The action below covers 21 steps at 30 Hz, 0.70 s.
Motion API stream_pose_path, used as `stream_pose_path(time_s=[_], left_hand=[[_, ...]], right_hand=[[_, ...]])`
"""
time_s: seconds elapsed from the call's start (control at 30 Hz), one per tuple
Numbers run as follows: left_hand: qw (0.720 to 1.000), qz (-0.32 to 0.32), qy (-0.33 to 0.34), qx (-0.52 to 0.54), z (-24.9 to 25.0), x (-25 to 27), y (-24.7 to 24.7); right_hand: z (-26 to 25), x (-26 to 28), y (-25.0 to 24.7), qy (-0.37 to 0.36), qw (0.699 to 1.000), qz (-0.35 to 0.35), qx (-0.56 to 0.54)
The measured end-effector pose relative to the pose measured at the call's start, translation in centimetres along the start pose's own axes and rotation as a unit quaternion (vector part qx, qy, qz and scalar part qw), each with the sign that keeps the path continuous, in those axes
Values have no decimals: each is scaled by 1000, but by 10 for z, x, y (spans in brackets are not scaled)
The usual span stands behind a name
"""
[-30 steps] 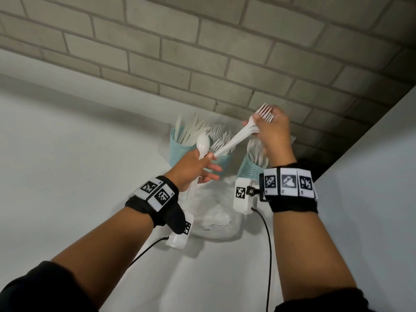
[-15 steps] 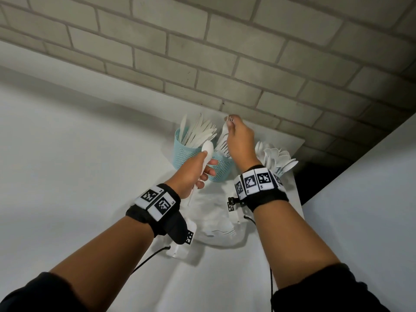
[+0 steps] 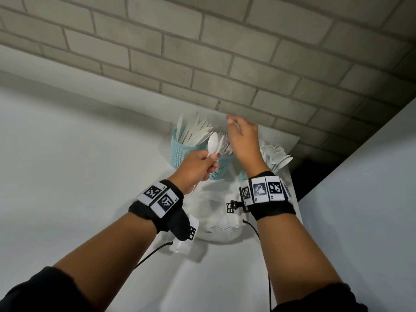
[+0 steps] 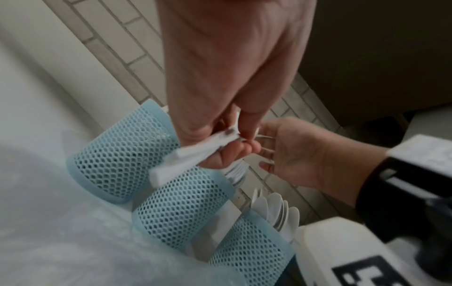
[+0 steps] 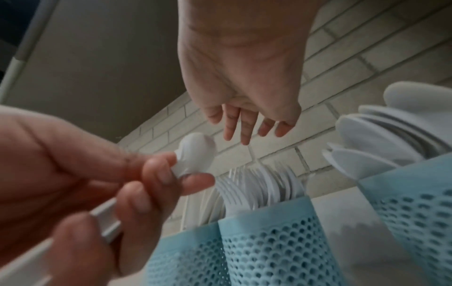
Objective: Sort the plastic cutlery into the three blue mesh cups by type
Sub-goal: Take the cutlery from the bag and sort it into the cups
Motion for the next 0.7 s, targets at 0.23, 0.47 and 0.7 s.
stream_pose_path(time_s=[0.23, 0.47, 0.7], left_hand=[[984, 13, 116, -138, 16, 6, 17], [957, -47, 168, -230, 19, 21, 35], [956, -79, 125, -253, 2, 23, 38]], right_hand=[[-4, 36, 4, -24, 991, -95, 87], [29, 33, -28, 72, 997, -36, 5], [12, 19, -131, 18, 973, 229, 39]])
Point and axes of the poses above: each hand's wrist, its own x-axis away from the middle knuckle, its own y-axis out of the palm, z = x × y, the point moved 9 cm from there along -x, towards the middle knuckle, and after that the axes turned 8 degrees about z, right-handed, at the moved point
